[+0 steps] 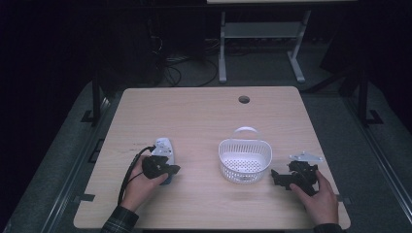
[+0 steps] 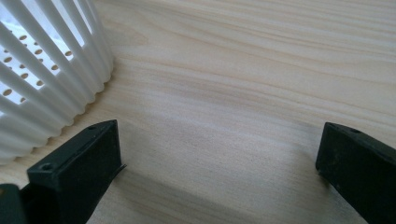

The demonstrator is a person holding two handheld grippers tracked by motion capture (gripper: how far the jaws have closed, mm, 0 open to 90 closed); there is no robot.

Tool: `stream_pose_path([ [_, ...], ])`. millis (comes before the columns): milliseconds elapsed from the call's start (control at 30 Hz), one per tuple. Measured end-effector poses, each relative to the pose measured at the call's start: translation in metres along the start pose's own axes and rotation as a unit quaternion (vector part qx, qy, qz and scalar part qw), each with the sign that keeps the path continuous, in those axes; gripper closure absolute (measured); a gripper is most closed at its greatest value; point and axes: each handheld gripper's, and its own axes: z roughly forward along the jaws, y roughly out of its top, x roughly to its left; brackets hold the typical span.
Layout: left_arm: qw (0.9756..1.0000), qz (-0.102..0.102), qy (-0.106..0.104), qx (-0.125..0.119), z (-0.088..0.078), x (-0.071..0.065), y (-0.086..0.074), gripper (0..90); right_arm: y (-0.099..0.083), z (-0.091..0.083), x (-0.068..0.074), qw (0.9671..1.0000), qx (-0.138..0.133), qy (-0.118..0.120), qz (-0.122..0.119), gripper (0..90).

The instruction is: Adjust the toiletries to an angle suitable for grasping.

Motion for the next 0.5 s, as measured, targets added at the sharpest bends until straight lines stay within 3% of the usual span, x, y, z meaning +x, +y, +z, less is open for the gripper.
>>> stream_pose_path([
  [500,0.9998,-0.016,0.013,0.001,-0.016,0.008,-0.016,90.0,0.0,0.0,0.0,1.0,0.0,0.0,0.0,0.0],
])
